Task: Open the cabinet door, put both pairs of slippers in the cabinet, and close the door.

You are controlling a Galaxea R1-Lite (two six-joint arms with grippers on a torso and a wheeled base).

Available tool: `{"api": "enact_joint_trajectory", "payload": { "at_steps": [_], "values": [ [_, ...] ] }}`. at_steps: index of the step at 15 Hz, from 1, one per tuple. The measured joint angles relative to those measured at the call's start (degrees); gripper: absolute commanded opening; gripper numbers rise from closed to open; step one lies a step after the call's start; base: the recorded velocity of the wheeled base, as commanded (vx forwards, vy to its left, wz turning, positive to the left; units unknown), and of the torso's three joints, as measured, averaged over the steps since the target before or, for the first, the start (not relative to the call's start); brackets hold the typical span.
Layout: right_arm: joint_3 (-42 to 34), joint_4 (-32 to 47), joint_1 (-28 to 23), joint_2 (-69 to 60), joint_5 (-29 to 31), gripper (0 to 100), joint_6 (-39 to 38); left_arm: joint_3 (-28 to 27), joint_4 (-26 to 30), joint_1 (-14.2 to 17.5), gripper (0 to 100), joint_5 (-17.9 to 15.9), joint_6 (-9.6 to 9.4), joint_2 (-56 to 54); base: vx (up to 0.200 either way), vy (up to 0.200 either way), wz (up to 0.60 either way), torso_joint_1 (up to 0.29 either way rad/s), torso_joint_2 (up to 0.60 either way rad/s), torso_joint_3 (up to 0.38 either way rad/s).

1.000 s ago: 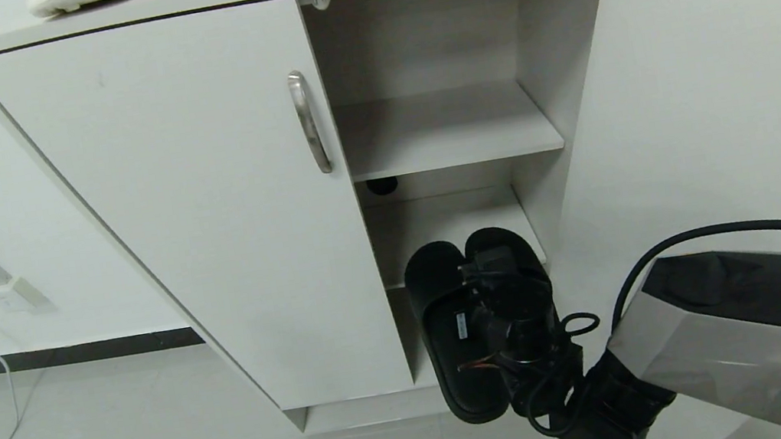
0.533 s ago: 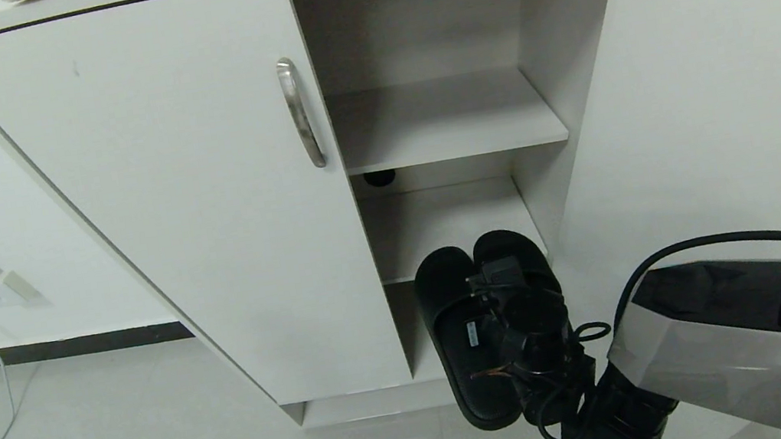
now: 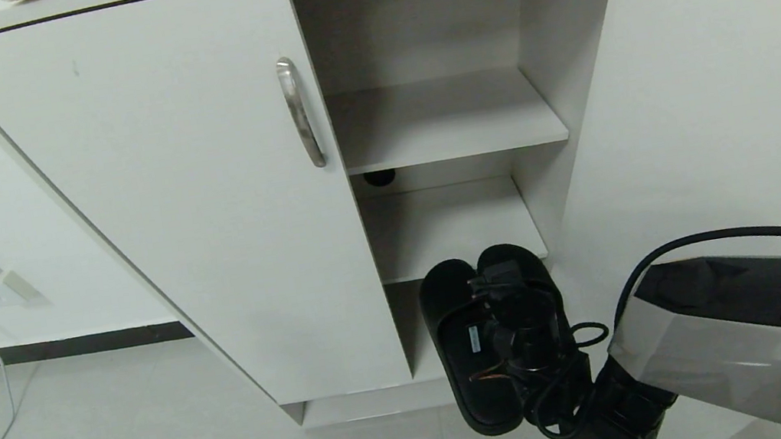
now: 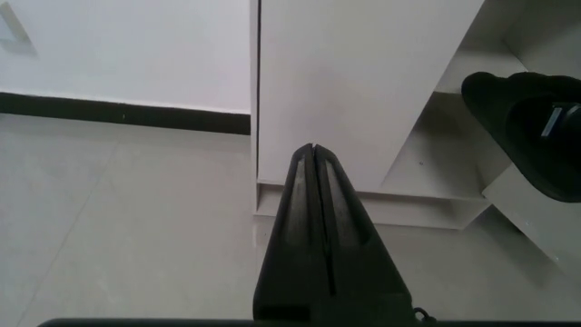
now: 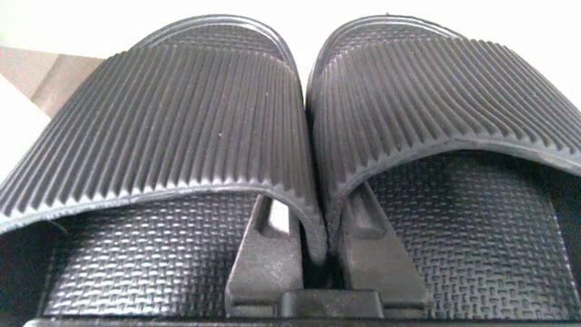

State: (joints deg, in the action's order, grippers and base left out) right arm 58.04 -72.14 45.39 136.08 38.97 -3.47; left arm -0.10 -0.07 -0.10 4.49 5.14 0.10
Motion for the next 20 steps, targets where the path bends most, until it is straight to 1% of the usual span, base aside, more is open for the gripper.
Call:
{"api": "enact_joint_trajectory", "payload": {
  "at_steps": [1,7,11,13,16,19,20],
  "values": [
    [0.43,0.22,0.17,-0.11,0.13,0,-0.29,0.00,0.00,0.00,0,-0.02,-0.09,0.00,0.000,0.000,0.00,0.000,0.00,0.000],
    [1.41,0.38,-0.18,-0.20,0.49,0,-0.40,0.00,-0.02,0.02,0,-0.20,-0.24,0.00,0.200,0.000,0.00,0.006,0.00,0.001],
    [2.51,0.30,-0.55,0.44,0.49,0,-0.49,0.02,0.05,-0.01,0,-0.11,-0.09,0.00,0.000,0.000,0.00,0.000,0.00,0.000],
    [5.11,1.15,-1.06,1.57,0.49,0,-0.40,0.00,0.02,0.00,0,0.05,0.02,0.00,0.000,0.000,0.00,0.000,0.00,0.000],
    [11.52,3.91,-2.85,4.52,0.41,0,-0.20,0.00,0.00,0.02,0,0.13,0.16,0.00,0.000,0.000,0.00,0.000,0.00,0.000],
    [18.22,9.90,-4.79,6.21,-0.02,0,-0.05,0.00,0.00,0.00,0,0.13,0.18,0.00,0.000,0.000,0.00,0.000,0.00,0.000],
    [21.61,12.26,-5.28,6.69,-0.09,0,-0.05,0.00,0.02,0.00,0,0.13,0.21,0.00,0.000,0.000,0.00,0.000,0.00,0.000]
  ]
}}
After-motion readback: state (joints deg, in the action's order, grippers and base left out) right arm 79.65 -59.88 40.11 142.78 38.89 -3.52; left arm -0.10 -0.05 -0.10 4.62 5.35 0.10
